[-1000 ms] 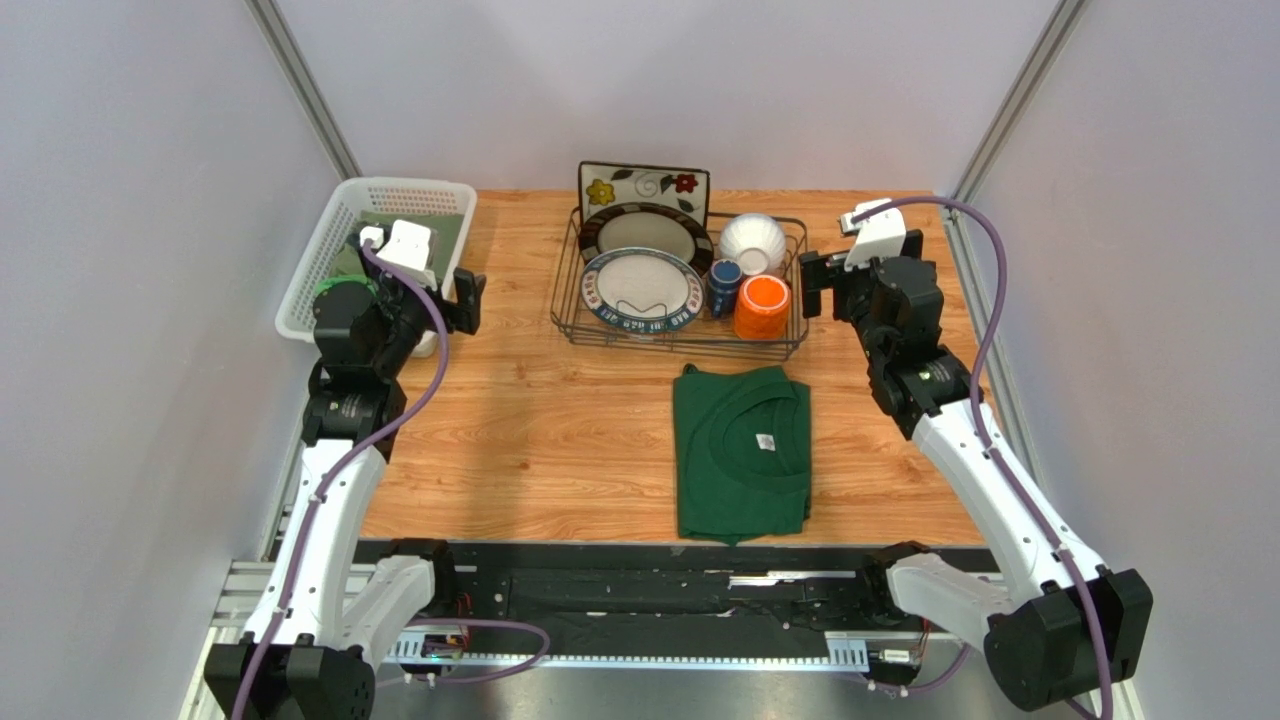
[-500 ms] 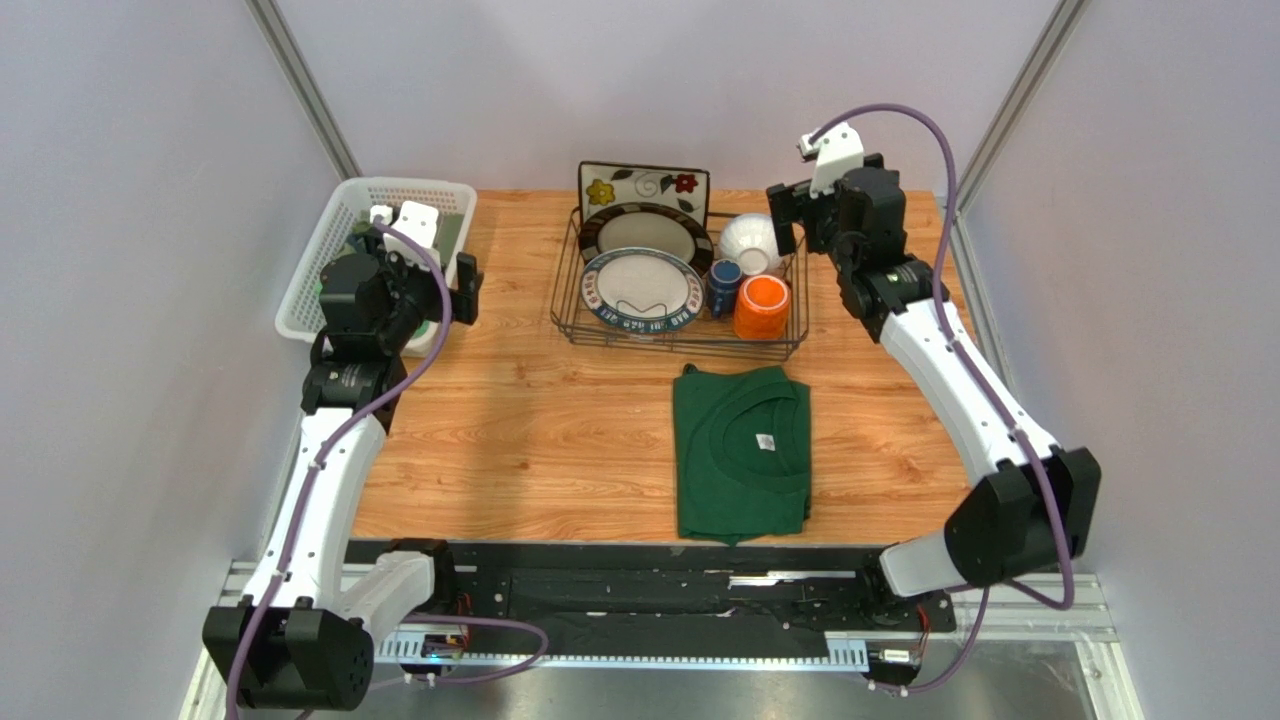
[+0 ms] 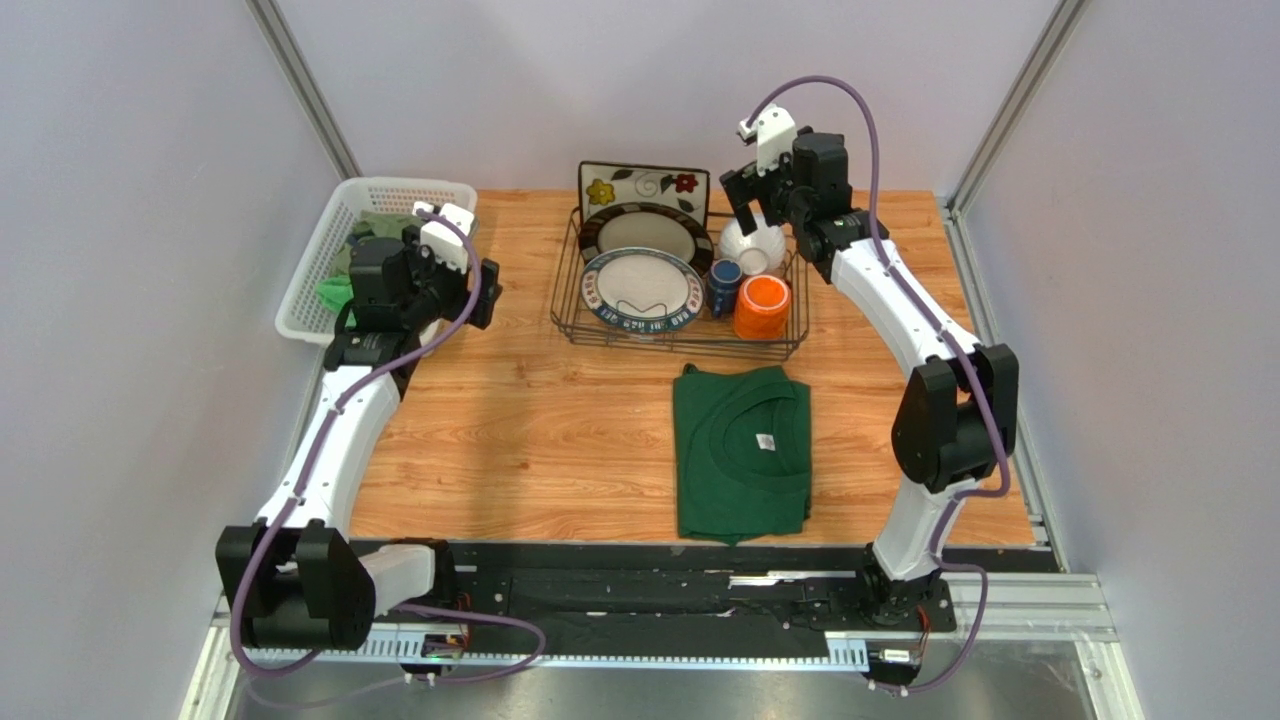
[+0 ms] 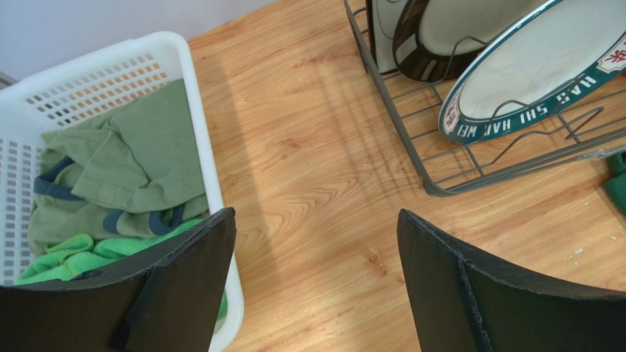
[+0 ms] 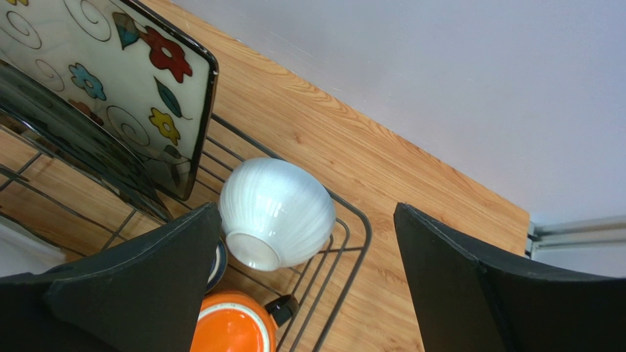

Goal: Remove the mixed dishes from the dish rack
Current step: Pick up the plate from the dish rack.

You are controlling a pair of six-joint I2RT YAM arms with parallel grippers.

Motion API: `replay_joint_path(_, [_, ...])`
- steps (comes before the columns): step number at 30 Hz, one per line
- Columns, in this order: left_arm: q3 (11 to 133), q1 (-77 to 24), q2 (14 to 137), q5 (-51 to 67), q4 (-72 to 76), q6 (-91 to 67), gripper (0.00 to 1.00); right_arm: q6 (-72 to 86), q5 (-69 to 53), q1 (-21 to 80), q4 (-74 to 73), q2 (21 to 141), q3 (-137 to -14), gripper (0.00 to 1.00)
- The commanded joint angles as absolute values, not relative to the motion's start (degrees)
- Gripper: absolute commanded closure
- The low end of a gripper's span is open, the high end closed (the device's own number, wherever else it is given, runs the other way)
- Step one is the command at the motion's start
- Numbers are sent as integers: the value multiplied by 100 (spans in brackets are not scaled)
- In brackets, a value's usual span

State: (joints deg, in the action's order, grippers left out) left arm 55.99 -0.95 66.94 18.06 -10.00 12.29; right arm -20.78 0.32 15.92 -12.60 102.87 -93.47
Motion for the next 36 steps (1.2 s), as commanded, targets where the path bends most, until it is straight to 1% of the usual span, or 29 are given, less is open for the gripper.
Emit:
replay_joint_path(1, [5730,-53,6820,2118,-414,1608,12,-2312,-517,1547,-800,10608,-9870,6])
replay_joint_path(13, [6020,-53,7418,2153,-150,1723,12,-2259,-1194,1547,-1046,11522,-10880,7])
replay_joint_path(22, [6301,-53,7664,2399,-114,1811,12,-2742,-1818,1538,-1204,11961,-11486,6])
replay_joint_path(31, [6354,-53,7752,2496,-27,1925,12,-2971,-2539,1547,-1143,12322,-11645,7])
replay_joint_path(36, [6381,-53,7831,2575,130,1986,13,-3181,-2654,1547,-1081,12594,-11820,8])
